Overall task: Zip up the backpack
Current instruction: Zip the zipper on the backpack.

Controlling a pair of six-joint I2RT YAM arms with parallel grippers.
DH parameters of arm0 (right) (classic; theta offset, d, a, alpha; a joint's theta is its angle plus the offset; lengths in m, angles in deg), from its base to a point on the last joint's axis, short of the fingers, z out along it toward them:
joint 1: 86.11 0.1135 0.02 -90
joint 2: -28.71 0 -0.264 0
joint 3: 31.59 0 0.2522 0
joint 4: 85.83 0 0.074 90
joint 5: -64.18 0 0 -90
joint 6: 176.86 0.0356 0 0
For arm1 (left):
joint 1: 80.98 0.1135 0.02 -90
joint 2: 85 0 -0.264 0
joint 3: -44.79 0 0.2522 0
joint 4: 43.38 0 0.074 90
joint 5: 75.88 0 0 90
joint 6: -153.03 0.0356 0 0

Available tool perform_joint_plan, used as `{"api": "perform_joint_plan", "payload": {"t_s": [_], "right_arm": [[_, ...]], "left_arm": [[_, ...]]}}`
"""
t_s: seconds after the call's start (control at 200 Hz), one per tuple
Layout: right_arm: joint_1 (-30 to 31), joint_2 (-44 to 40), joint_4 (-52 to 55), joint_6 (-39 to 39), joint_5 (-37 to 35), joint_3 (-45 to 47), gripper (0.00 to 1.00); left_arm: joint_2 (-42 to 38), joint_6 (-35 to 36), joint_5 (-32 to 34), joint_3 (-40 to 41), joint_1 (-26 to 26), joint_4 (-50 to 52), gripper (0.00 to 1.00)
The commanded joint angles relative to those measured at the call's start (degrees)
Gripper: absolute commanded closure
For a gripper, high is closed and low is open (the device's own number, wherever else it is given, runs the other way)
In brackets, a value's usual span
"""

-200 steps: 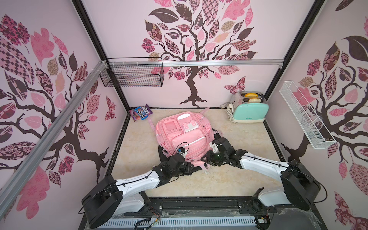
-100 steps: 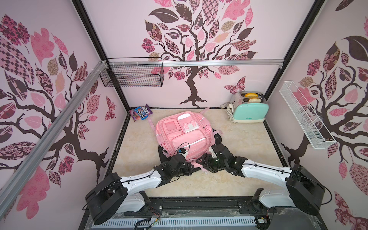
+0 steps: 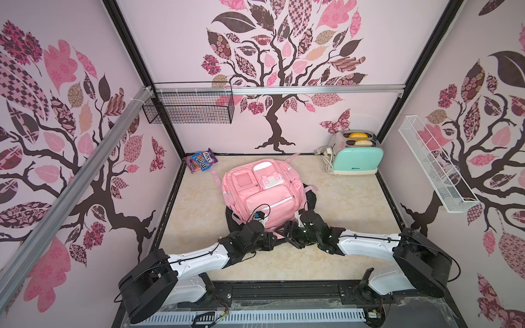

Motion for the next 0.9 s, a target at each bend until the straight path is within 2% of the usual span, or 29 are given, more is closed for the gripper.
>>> {"api": "perform_joint_plan", "payload": {"t_s": [0.0, 0.065, 0.21, 0.42, 0.495, 0.745, 0.895], "right_arm": [[0.3, -1.7, -2.7, -0.7, -2.8, -0.2, 0.27], [0.3, -2.2, -2.5, -1.5, -3.6, -0.3, 0.33], [0.3, -3.2, -3.3, -2.4, -4.8, 0.2, 0.63], [-0.1, -3.6, -0.2, -5.3, -5.3, -2.2, 0.92], [-0.6, -3.7, 0.7, -6.0, -4.7, -2.9, 1.00], [-4.3, -6.0, 11.4, -13.9, -2.3, -6.0, 1.00], [-7.4, -8.6, 16.9, -17.9, -1.0, -6.6, 1.00]], "left_arm": [[-0.8, -0.1, 0.9, 0.9, -0.2, 2.1, 1.00], [-0.9, 0.0, 1.2, 0.8, -0.2, 2.5, 1.00], [-1.2, 0.1, 1.4, 0.6, -0.2, 2.9, 1.00], [-2.3, 0.4, 1.9, 0.5, -0.2, 4.4, 1.00], [-3.1, 0.5, 2.3, 0.3, -0.2, 5.3, 1.00], [-4.9, 0.8, 5.7, -0.6, 0.5, 10.0, 1.00], [-5.0, 1.2, 5.3, -0.6, 2.3, 11.1, 1.00]]}}
